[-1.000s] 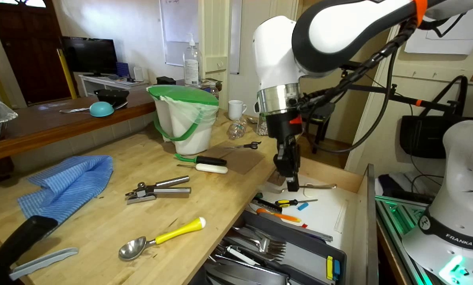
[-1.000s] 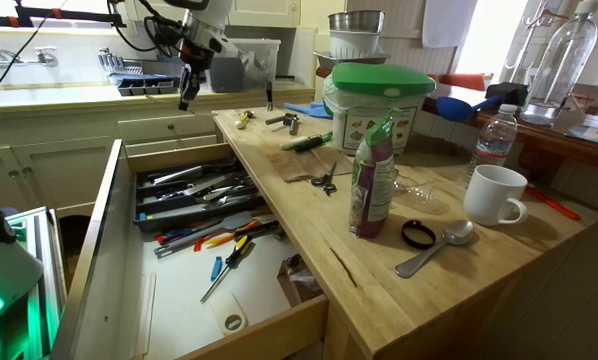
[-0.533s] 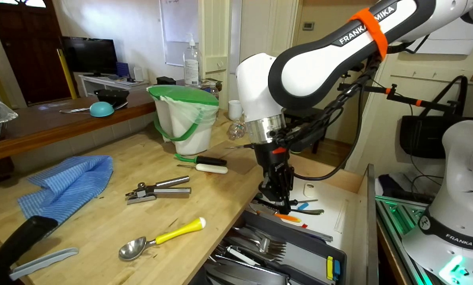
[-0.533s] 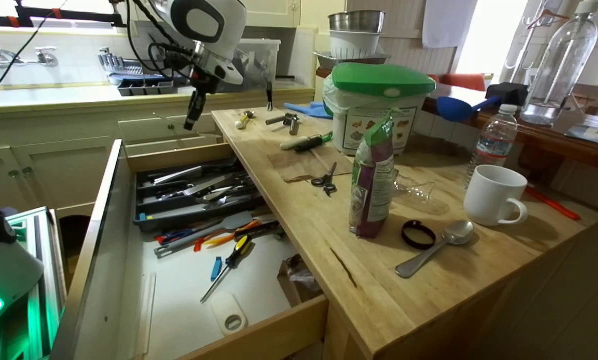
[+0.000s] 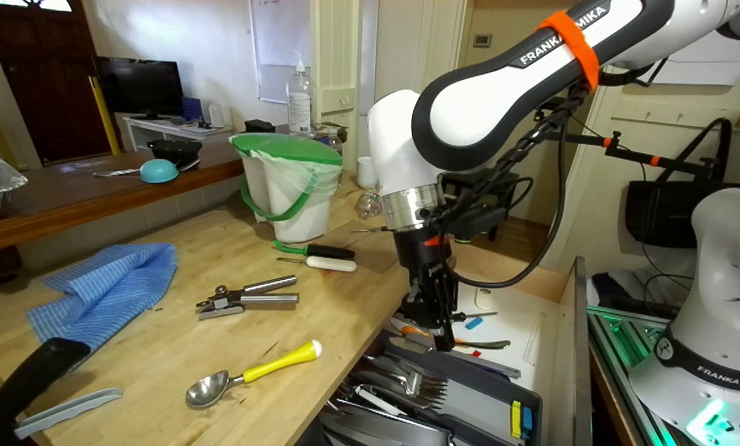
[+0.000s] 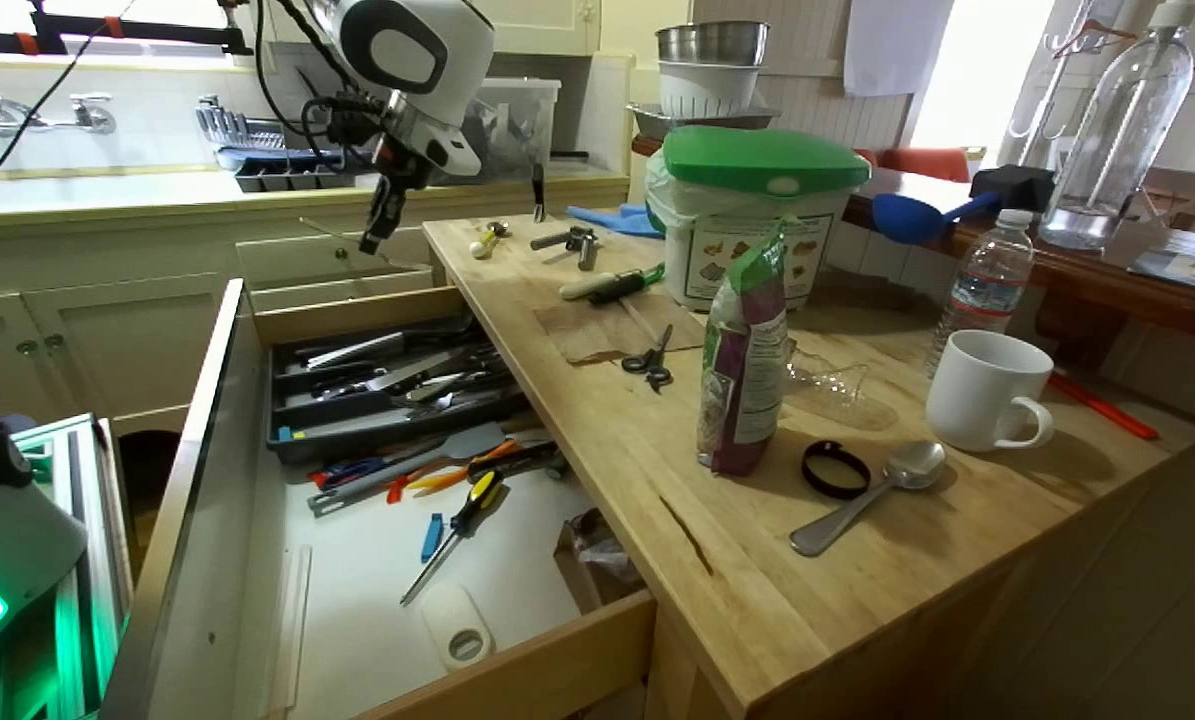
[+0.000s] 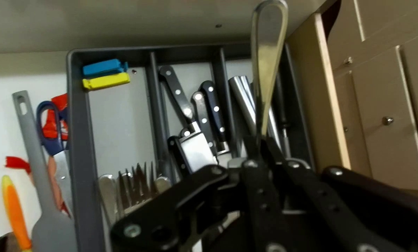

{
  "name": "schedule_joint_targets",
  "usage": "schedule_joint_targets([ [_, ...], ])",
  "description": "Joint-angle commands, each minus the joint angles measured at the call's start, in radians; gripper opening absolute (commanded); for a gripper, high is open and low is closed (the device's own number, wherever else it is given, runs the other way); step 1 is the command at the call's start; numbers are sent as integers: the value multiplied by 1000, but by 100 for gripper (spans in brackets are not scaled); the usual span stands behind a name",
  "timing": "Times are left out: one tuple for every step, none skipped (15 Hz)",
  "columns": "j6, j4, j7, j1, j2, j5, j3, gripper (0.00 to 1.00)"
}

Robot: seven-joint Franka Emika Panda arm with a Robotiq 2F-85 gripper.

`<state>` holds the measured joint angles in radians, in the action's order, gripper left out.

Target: Put the knife in the drawer

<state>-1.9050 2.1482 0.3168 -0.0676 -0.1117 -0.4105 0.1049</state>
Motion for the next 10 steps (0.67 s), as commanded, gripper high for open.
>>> schedule_joint_targets([
  [14,-1,-74,-19,-58,-106,14,2],
  [18,1,-77,-23,-77,-115,18,2],
  [28,3,-76,-25,-89,-124,19,2],
  [21,10,-60,-30,-103,-113,18,2],
  [26,11,-55,-32,-115,-107,17,2],
  [17,18,-43,-35,-127,-91,13,2],
  [1,23,-29,-39,-136,-68,9,2],
  [-23,27,-17,-47,-143,-27,3,2],
  [-33,28,-12,-50,-152,-4,0,2],
  [-49,28,-13,-55,-157,19,0,2],
])
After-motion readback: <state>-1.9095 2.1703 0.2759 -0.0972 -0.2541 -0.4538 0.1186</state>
